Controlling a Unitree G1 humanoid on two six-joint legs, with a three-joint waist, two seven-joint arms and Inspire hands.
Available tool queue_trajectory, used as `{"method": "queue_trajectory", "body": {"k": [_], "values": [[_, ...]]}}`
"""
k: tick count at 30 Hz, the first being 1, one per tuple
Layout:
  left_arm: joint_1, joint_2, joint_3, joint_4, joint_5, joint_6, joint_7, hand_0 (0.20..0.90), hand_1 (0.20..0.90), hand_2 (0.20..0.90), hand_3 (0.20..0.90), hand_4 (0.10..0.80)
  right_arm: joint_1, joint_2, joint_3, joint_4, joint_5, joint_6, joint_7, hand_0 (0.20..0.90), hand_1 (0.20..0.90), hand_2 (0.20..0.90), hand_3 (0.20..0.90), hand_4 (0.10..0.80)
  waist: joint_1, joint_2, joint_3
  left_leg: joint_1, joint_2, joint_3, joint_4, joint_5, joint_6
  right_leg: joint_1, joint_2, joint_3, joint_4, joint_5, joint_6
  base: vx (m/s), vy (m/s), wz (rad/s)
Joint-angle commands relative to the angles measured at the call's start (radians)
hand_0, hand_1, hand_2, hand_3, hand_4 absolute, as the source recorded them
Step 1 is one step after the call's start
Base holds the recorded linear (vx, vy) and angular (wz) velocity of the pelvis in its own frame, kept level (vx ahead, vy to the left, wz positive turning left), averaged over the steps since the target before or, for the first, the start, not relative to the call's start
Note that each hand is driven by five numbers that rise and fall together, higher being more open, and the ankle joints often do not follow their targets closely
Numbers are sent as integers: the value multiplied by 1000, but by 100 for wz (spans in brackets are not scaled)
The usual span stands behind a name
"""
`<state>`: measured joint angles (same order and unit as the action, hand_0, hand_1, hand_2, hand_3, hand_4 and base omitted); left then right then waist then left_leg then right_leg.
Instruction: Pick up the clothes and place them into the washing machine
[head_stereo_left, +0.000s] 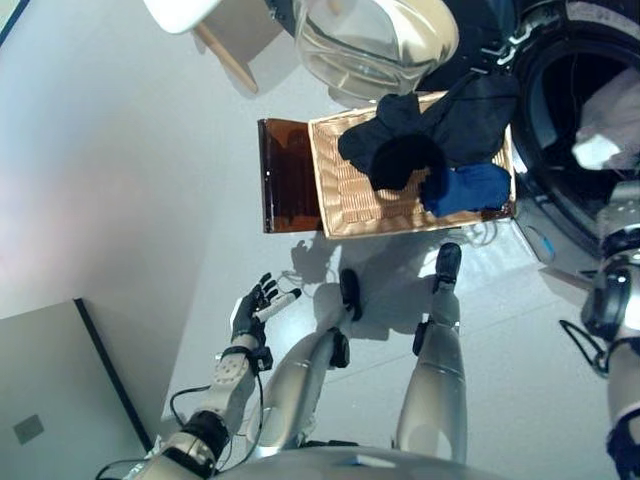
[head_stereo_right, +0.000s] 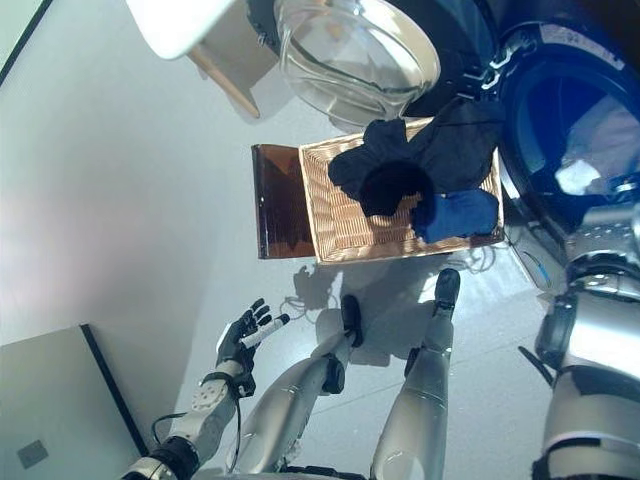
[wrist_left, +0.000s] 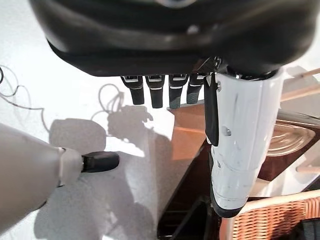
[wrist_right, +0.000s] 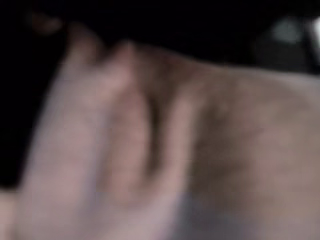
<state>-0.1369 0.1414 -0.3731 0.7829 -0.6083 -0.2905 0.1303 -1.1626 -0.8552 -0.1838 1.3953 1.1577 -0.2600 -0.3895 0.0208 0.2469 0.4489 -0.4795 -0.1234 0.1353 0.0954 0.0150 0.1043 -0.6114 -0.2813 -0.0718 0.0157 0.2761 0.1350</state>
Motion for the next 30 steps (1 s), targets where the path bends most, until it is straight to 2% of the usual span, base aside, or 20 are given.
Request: {"method": "queue_trajectory", "body": {"k": [1, 11, 19, 20, 30], "values": [[52, 40, -3, -51, -32, -52, -1, 900, 900, 900, 900, 800, -166, -184, 173, -52, -45, -77, 35, 200, 200, 200, 200, 300, 23, 34, -45, -67, 34, -27, 2, 34, -134, -48, 36, 2, 231, -201, 3, -18, -25, 3], [61, 51, -3, -84, -54, -63, 12, 900, 900, 900, 900, 800, -341, -252, 261, -51, 5, -115, 5, 200, 200, 200, 200, 300, 39, 42, -51, -144, 33, -23, 45, 27, -138, -149, 44, 26, 307, -224, -7, -8, -15, 3], [49, 62, 3, -102, -50, -74, 34, 900, 900, 900, 900, 800, -430, -267, 350, -24, -93, -96, -53, 200, 200, 200, 200, 300, 43, 40, -56, -175, 32, -19, 59, 22, -134, -186, 47, 36, 322, -225, -10, 0, 0, 0], [48, 64, 4, -110, -49, -76, 35, 900, 900, 900, 900, 800, -437, -261, 354, -24, -96, -94, -52, 900, 900, 900, 900, 800, 45, 40, -56, -180, 33, -16, 60, 21, -134, -191, 47, 36, 322, -224, -10, 0, 0, 0], [42, 80, 26, -135, -41, -93, 58, 900, 900, 900, 900, 800, -461, -238, 437, 7, -275, -36, -111, 900, 900, 900, 900, 800, 47, 31, -50, -192, 33, -9, 73, 19, -132, -196, 50, 34, 326, -219, -15, 0, 0, 0]]}}
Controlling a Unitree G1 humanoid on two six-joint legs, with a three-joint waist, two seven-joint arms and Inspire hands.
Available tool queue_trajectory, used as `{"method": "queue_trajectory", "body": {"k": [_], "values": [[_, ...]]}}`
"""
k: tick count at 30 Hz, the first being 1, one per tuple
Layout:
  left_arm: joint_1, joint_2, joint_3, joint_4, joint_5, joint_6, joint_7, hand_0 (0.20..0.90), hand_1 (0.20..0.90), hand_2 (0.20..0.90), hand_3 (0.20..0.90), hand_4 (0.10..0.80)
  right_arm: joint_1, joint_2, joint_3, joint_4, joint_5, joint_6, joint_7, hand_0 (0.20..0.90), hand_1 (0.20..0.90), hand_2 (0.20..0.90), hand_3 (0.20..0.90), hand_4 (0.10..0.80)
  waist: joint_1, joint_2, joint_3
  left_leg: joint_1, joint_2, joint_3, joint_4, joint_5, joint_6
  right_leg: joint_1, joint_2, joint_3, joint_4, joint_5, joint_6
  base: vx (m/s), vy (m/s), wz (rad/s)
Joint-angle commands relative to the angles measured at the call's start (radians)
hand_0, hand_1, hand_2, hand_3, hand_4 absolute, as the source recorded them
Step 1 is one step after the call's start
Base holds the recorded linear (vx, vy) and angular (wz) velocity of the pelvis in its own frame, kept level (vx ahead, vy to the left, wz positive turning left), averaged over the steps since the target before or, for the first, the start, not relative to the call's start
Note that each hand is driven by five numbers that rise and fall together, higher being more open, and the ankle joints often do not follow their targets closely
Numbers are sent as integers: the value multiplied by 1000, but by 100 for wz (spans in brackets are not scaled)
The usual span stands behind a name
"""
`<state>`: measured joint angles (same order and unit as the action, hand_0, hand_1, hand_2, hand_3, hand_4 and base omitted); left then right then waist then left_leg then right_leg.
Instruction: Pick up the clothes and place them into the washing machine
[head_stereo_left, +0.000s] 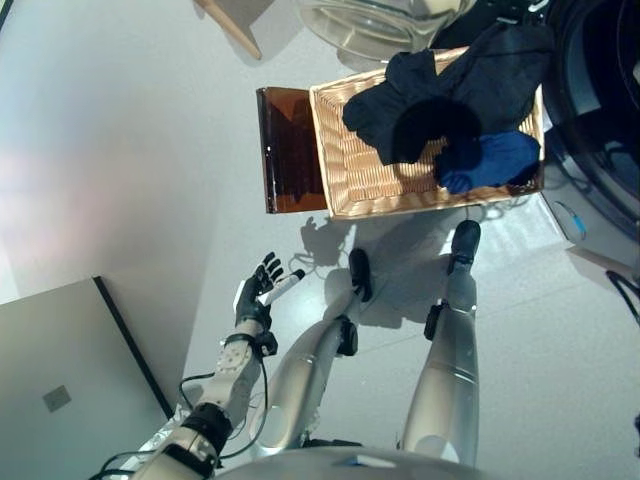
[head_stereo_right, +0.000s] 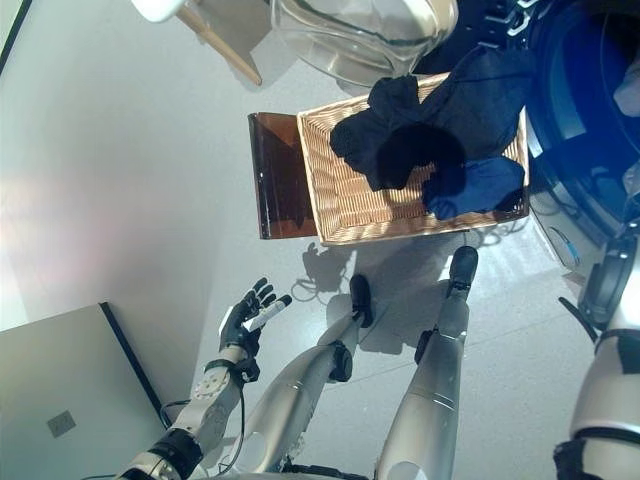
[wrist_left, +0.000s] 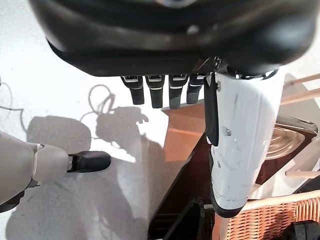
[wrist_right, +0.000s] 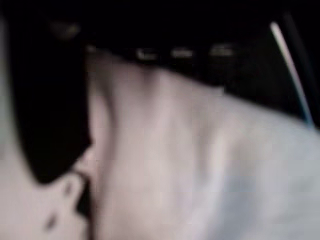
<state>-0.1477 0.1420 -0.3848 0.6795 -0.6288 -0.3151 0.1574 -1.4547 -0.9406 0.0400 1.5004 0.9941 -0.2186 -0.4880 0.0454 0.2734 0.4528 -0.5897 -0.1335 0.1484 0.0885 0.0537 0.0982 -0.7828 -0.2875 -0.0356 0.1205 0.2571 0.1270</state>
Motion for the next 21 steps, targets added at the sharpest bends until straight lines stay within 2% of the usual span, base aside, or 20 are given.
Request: {"method": "queue_trajectory", "body": {"k": [1, 9, 21], "values": [[52, 80, 41, -32, -19, -68, 34, 900, 900, 900, 900, 800, -164, -149, 214, -101, -117, -73, -8, 900, 900, 900, 900, 800, 22, 2, -53, -83, 43, -22, 81, -20, -125, -25, 57, -3, 221, -199, -7, -16, 4, -3], [55, 82, 54, -35, -19, -70, 36, 900, 900, 900, 900, 800, -132, -122, 196, -121, -101, -79, 21, 900, 900, 900, 900, 800, 18, -8, -53, -85, 46, -18, 88, -25, -123, -23, 59, -1, 219, -198, -7, -1, 3, 0], [26, 77, 64, 10, -26, -68, 40, 900, 900, 900, 900, 800, -55, -17, 132, -159, -82, -95, 37, 900, 900, 900, 900, 800, 15, -19, -54, -83, 50, -2, 125, -51, -114, -15, 57, 7, 228, -197, -7, 1, 29, -8]]}}
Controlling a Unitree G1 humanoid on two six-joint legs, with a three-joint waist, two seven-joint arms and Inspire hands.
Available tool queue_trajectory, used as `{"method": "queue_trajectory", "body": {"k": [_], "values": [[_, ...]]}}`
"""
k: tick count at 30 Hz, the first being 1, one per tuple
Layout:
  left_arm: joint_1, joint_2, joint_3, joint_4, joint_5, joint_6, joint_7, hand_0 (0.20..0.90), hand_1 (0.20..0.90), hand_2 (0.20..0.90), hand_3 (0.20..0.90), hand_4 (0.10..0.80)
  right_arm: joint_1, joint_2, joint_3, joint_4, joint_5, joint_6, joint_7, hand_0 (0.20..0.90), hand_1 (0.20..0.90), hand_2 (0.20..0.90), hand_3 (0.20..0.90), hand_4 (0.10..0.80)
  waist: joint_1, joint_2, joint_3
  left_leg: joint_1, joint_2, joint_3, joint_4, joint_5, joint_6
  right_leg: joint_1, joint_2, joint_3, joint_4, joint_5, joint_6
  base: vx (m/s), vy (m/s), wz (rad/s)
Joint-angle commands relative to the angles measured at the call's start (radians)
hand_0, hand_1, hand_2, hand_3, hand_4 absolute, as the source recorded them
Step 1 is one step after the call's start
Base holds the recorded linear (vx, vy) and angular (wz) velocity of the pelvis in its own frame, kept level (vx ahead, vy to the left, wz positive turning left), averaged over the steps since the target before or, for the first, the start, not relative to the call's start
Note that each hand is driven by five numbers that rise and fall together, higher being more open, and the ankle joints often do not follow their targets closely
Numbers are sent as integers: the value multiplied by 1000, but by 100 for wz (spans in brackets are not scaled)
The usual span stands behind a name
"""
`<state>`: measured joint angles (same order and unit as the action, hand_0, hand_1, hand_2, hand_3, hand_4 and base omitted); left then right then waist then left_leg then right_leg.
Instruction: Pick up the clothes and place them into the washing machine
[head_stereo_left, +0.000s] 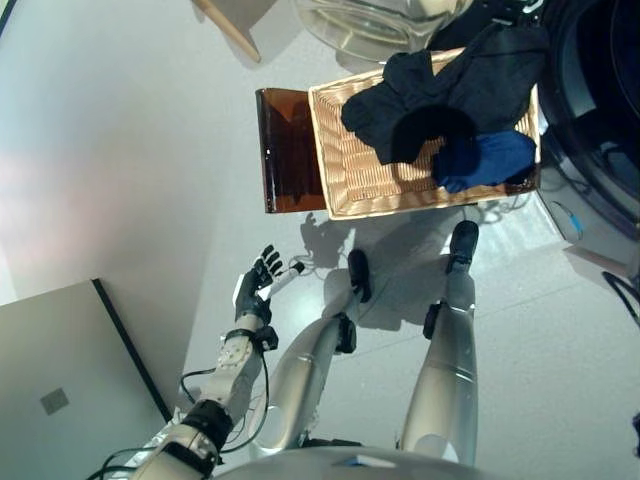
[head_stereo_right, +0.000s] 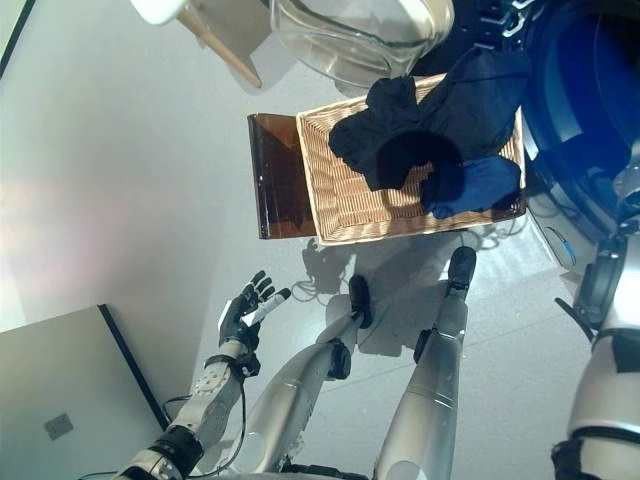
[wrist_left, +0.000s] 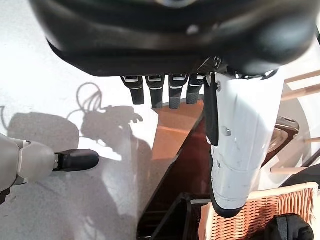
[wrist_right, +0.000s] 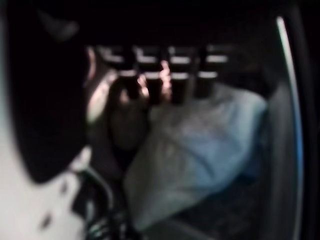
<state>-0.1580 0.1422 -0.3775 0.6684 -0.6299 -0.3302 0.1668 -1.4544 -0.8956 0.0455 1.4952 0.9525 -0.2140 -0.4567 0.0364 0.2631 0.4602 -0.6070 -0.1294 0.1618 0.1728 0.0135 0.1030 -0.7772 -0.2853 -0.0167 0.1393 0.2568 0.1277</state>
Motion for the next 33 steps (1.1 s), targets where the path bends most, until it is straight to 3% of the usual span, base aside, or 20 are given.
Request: {"method": "queue_trajectory", "body": {"k": [1, 5, 11, 33], "values": [[35, 75, 57, 25, -26, -52, 32, 900, 900, 900, 900, 800, -51, -53, 123, -158, -41, -100, 4, 900, 900, 900, 900, 800, 22, -11, -61, -65, 45, -13, 42, -13, -118, -18, 55, -11, 206, -194, -7, 5, 39, -11], [27, 80, 65, 30, -27, -52, 38, 900, 900, 900, 900, 800, -43, -18, 132, -157, -97, -82, -20, 900, 900, 900, 900, 800, 21, -27, -55, -64, 50, -1, 56, -24, -115, -7, 56, -9, 192, -184, -3, 0, 27, -12], [9, 92, 90, -2, -12, -65, 70, 900, 900, 900, 900, 800, -40, 38, 222, -207, -361, -18, -108, 900, 900, 900, 900, 800, 3, -61, -29, -79, 63, 18, 83, -37, -112, 0, 65, -9, 170, -164, -2, -16, 13, -10], [20, 87, 122, -13, -11, -69, 90, 900, 900, 900, 900, 800, 69, 229, 190, -358, -339, -65, -44, 900, 900, 900, 900, 800, -4, -92, -25, -75, 69, 33, 107, -54, -102, 12, 69, -4, 167, -162, -12, 0, 15, -3]]}}
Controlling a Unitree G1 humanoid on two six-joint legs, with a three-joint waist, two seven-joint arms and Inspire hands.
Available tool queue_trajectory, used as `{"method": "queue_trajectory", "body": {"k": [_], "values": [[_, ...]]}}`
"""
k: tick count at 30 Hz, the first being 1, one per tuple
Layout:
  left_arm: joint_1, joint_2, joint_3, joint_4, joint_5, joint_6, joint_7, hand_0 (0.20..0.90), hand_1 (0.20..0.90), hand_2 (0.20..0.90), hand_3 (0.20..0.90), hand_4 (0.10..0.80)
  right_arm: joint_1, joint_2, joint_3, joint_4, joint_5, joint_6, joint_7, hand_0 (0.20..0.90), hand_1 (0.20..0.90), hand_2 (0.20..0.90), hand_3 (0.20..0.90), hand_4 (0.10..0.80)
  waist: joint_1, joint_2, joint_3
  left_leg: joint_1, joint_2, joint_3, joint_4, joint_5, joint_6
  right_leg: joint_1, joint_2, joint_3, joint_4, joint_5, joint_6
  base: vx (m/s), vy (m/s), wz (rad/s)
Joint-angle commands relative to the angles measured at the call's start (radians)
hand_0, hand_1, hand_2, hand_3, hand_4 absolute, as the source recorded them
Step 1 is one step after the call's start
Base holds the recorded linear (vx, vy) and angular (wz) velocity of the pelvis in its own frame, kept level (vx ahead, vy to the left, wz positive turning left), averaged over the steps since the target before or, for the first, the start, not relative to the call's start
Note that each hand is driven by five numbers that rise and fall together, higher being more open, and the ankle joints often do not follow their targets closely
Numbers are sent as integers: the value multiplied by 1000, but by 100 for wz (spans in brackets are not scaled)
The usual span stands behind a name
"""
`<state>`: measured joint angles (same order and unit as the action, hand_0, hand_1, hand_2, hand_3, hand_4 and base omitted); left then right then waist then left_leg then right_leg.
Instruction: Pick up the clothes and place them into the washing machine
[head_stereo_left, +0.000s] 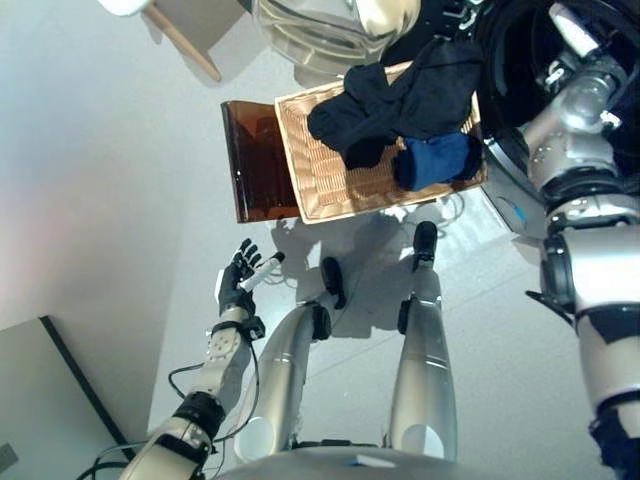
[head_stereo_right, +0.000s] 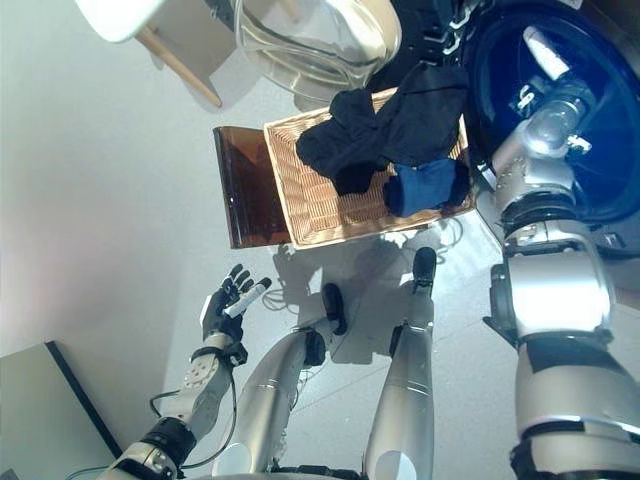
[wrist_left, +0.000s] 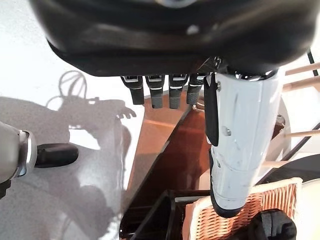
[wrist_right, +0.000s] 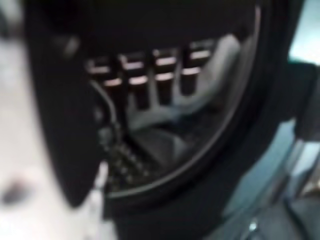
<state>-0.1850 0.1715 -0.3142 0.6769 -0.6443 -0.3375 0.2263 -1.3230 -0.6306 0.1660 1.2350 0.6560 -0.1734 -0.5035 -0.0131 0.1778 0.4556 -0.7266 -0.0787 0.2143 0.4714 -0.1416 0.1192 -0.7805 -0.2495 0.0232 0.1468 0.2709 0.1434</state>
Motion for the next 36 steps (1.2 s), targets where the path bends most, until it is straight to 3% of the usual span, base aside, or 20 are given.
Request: {"method": "queue_trajectory", "body": {"k": [1, 13, 23, 36], "values": [[47, 58, 58, -21, 4, -62, 31, 900, 900, 900, 900, 800, -62, -36, 69, -98, -43, -105, 2, 900, 900, 900, 900, 800, 46, -7, -20, 45, 19, -20, -191, 101, -119, 15, 33, -44, 159, -176, -27, 0, 0, 0], [40, 45, 69, -24, 9, -57, 45, 900, 900, 900, 900, 800, 28, 80, 29, -177, -100, -110, -35, 900, 900, 900, 900, 800, 39, -17, -19, 58, 20, -17, -191, 98, -113, 29, 39, -42, 158, -177, -32, 2, 2, -2], [45, 32, 104, -55, 46, -55, 84, 900, 900, 900, 900, 800, 190, 137, 40, -306, -500, 25, -150, 900, 900, 900, 900, 800, 21, -26, -17, 66, 19, -24, -194, 99, -109, 40, 41, -52, 160, -173, -36, 1, -3, 1], [59, 20, 124, -63, 98, -65, 97, 900, 900, 900, 900, 800, 476, 192, -2, -440, -802, 106, -202, 900, 900, 900, 900, 800, 15, -31, -12, 80, 14, -35, -198, 100, -101, 61, 35, -59, 160, -174, -29, 5, 0, 1]]}}
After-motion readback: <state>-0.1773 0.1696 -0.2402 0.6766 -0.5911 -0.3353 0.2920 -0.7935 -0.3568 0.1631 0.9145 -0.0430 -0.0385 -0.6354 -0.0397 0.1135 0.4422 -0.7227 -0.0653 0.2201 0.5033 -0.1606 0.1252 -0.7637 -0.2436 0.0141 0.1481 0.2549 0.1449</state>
